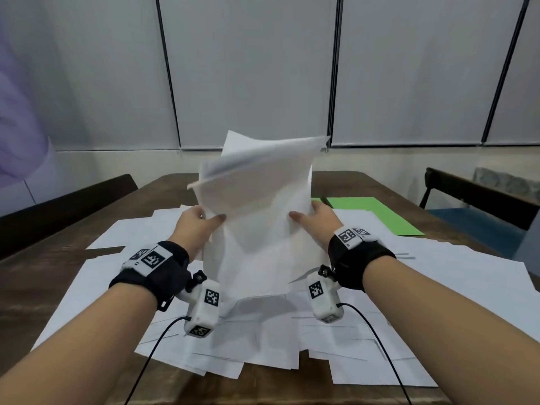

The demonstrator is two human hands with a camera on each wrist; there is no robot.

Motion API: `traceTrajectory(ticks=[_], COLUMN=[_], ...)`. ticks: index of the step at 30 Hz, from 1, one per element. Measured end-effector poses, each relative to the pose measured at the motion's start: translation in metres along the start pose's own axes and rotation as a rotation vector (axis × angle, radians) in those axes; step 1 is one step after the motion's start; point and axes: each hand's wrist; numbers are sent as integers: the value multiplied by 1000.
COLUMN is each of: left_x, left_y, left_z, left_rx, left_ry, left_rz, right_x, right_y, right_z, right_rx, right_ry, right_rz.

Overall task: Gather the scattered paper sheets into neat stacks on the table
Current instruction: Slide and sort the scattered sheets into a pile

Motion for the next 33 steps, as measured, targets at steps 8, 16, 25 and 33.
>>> traceTrajectory(ticks=[8,16,25,33], left_x=[-10,-16,-23,-19], left_y=[10,8,7,5], left_z=[15,22,34,4], left_rx=[-196,-310,-465,-175], left_ry=[93,138,42,95], left_rz=[114,251,252,237], right_x=[-8,-13,-20,-29], right_y=[6,0,-5,-9], right_z=[-9,-15,-22,-6], right_rx=[141,120,149,59], right_ry=[-95,-305,-262,-323], right_rz=[-5,-32,41,-108])
Point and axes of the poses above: each hand's wrist, its own y-axis away from the middle knuckle, its own x-axis out of the back of the hand, z = x × y, and after that the axes turned 10 degrees about -x, right-handed
